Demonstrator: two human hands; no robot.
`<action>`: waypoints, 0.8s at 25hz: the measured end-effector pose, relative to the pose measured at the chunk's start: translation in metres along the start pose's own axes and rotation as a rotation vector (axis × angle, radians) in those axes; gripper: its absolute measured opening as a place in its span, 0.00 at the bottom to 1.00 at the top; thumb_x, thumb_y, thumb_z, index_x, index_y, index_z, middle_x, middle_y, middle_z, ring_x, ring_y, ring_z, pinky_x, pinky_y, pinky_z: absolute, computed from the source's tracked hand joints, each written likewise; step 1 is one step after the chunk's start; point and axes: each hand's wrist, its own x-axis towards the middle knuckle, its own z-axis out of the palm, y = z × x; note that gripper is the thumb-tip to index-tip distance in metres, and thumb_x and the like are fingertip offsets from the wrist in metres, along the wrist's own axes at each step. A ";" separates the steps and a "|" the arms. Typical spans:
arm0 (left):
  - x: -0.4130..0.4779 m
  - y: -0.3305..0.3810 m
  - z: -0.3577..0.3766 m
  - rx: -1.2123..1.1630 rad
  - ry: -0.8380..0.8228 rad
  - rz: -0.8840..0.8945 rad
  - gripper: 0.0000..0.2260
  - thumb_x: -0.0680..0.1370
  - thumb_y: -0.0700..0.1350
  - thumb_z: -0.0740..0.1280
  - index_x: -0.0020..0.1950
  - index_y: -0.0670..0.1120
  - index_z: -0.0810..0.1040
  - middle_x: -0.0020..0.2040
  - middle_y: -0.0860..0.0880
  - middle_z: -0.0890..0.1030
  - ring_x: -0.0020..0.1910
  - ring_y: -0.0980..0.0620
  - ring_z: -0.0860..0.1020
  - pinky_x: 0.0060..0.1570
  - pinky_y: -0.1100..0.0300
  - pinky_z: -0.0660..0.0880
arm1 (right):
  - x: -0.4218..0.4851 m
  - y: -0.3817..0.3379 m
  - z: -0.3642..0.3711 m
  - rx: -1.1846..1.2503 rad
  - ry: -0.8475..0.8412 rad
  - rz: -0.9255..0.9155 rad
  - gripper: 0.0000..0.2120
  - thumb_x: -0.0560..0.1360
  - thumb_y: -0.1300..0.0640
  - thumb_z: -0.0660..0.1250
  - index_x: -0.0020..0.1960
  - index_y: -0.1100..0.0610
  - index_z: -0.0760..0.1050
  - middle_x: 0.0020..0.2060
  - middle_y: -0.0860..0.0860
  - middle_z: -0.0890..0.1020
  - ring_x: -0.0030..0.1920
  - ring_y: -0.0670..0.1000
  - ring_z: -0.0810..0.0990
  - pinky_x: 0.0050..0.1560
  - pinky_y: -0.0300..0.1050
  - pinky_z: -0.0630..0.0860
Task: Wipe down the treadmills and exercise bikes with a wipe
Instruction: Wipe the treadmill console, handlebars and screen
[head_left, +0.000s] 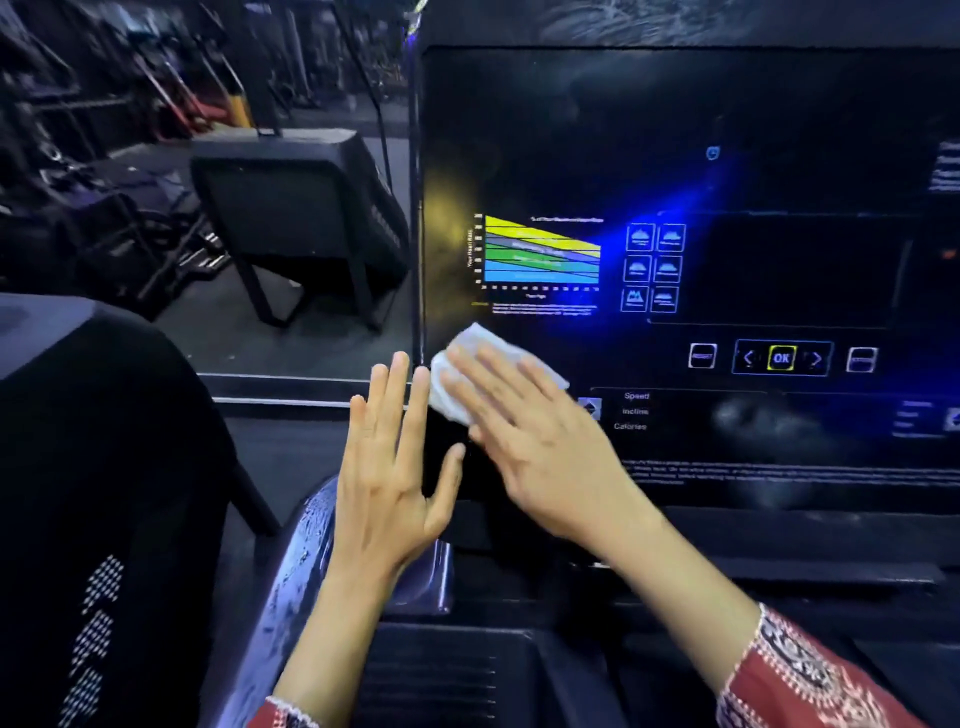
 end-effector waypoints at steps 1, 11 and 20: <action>0.001 0.000 0.000 -0.006 0.005 -0.002 0.27 0.78 0.49 0.60 0.74 0.38 0.60 0.74 0.39 0.60 0.75 0.42 0.56 0.75 0.52 0.50 | 0.012 0.010 -0.003 -0.032 0.049 0.057 0.22 0.80 0.58 0.54 0.74 0.60 0.64 0.74 0.55 0.65 0.75 0.52 0.60 0.75 0.48 0.50; 0.025 -0.007 0.002 -0.095 0.016 -0.030 0.29 0.77 0.49 0.61 0.74 0.36 0.60 0.75 0.40 0.59 0.76 0.44 0.55 0.75 0.53 0.49 | 0.075 0.018 -0.010 -0.033 0.147 0.134 0.22 0.80 0.60 0.53 0.74 0.62 0.63 0.73 0.57 0.65 0.75 0.55 0.60 0.75 0.47 0.47; 0.091 0.002 0.003 -0.227 0.056 0.077 0.28 0.77 0.46 0.61 0.74 0.34 0.60 0.76 0.40 0.57 0.76 0.45 0.54 0.75 0.54 0.49 | 0.104 0.041 -0.025 -0.098 0.129 0.060 0.24 0.80 0.59 0.49 0.74 0.60 0.63 0.74 0.56 0.64 0.75 0.55 0.60 0.74 0.49 0.49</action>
